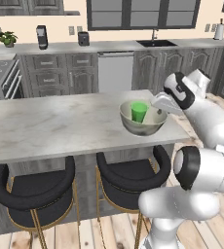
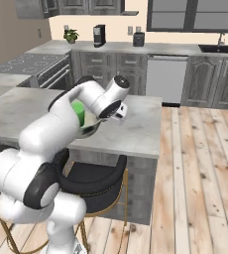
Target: Place the cup inside the bowl on the dining table and move the bowl to any counter.
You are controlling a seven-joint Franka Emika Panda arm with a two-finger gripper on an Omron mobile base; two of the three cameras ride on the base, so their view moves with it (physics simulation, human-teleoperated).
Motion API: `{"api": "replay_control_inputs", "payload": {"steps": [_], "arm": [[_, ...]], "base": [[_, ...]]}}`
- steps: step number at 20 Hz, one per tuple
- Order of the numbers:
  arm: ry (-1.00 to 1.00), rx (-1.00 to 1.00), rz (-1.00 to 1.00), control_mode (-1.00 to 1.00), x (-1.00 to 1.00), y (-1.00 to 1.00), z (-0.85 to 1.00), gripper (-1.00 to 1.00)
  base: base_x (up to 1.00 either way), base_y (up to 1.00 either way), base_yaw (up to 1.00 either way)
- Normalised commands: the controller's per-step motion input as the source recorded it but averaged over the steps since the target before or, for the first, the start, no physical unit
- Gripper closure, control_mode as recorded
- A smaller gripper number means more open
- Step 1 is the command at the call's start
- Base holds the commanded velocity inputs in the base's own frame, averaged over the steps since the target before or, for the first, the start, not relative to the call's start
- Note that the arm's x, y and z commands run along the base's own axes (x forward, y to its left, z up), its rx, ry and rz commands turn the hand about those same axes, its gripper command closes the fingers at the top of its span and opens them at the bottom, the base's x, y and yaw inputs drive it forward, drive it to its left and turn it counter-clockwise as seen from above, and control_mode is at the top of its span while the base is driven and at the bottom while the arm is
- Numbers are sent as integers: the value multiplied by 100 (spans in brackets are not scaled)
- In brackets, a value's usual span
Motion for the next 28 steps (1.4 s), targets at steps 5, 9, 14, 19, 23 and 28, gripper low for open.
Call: {"api": "replay_control_inputs", "payload": {"steps": [5, 9, 14, 19, 23, 28], "arm": [[0, 1, -5, -100, -70, -22, 12, 100], [0, 0, -5, -100, -68, -21, 2, 100], [0, 0, -1, -100, -21, -3, 0, 100], [0, 0, 0, -100, 0, 0, 0, 100], [0, 0, 0, -100, 0, 0, 0, 100], [0, 0, 0, 100, 0, 0, 0, 100]], "base": [[0, 0, 0], [0, 0, 0], [0, 0, 0], [0, 0, 0], [0, 0, 0], [0, 0, 0]]}}
